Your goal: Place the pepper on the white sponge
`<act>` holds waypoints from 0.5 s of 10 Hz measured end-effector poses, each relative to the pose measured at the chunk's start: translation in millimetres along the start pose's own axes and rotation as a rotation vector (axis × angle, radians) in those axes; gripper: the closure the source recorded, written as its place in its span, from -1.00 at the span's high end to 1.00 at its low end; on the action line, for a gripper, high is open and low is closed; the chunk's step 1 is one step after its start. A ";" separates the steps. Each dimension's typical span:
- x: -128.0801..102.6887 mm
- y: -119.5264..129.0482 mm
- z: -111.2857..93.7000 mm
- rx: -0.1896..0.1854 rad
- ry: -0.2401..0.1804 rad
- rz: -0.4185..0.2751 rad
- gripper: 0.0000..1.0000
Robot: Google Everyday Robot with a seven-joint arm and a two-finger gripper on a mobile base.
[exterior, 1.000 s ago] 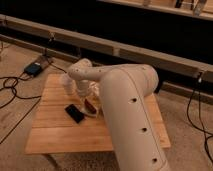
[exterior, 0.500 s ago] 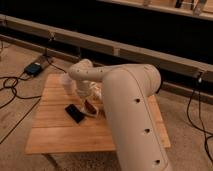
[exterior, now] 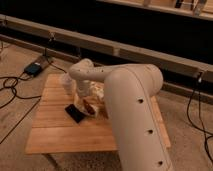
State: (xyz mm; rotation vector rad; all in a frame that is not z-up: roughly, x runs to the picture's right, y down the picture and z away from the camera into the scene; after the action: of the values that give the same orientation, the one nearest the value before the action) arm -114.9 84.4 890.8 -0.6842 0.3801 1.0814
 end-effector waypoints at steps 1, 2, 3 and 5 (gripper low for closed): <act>-2.6 -1.5 -7.3 -0.015 -0.021 0.011 0.60; -4.9 -3.4 -16.2 -0.035 -0.044 0.024 0.60; -6.4 -3.5 -22.4 -0.053 -0.061 0.032 0.60; -6.5 -2.8 -22.9 -0.056 -0.063 0.033 0.60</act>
State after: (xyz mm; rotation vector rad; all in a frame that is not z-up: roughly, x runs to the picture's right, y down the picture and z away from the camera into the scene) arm -114.3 63.7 878.7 -0.6940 0.3088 1.1455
